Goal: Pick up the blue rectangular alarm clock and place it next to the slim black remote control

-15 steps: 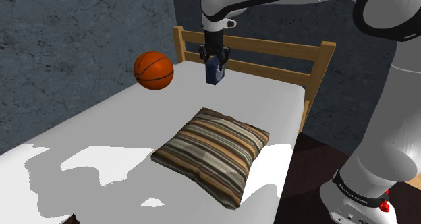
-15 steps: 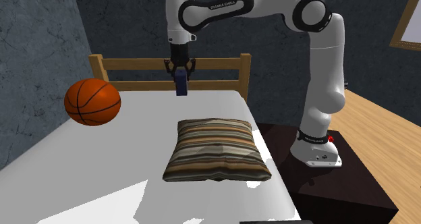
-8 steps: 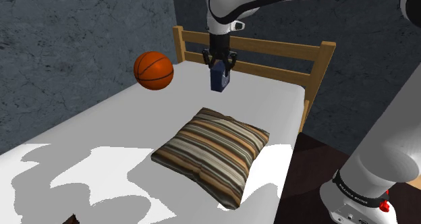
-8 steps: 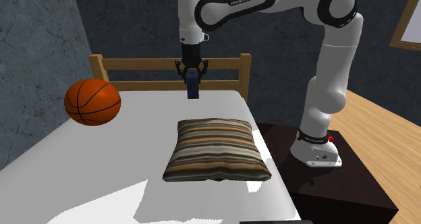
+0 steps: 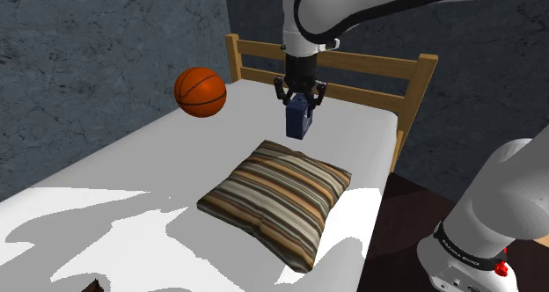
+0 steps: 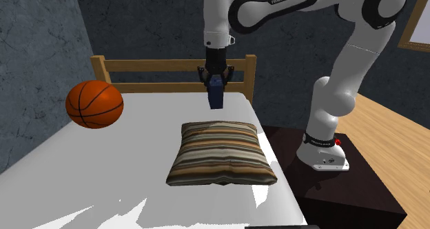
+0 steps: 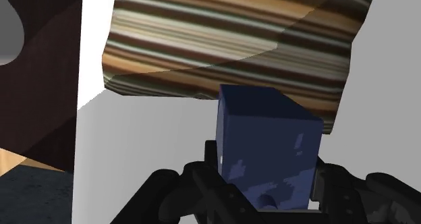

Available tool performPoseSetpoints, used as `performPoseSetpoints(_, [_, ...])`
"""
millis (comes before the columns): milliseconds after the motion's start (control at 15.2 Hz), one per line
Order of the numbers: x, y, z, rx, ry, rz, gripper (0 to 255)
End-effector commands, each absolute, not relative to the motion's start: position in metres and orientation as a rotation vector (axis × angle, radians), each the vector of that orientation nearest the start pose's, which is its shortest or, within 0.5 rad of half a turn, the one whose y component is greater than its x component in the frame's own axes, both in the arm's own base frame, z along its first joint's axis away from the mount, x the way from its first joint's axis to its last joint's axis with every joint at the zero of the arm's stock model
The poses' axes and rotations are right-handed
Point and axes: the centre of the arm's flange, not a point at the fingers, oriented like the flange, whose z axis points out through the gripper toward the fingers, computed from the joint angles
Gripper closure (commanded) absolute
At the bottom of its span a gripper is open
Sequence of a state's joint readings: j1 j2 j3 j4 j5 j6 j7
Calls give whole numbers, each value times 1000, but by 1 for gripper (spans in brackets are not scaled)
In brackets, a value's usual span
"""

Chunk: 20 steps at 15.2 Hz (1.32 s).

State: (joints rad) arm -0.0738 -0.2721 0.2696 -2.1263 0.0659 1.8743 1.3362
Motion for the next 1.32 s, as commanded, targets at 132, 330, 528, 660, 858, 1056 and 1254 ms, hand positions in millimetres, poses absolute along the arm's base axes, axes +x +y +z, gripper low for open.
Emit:
performPoseSetpoints(132, [420,133,524,-2618,1733,-23,255])
performPoseSetpoints(330, [385,152,524,-2618,1733,-23,255])
performPoseSetpoints(528, [350,171,524,-2618,1733,-23,255])
performPoseSetpoints(660, [327,184,524,-2618,1733,-23,255])
performPoseSetpoints(858, [293,203,524,-2618,1733,-23,255])
performPoseSetpoints(1056, [258,222,524,-2618,1733,-23,255])
performPoseSetpoints(1254, [223,241,524,-2618,1733,-23,255])
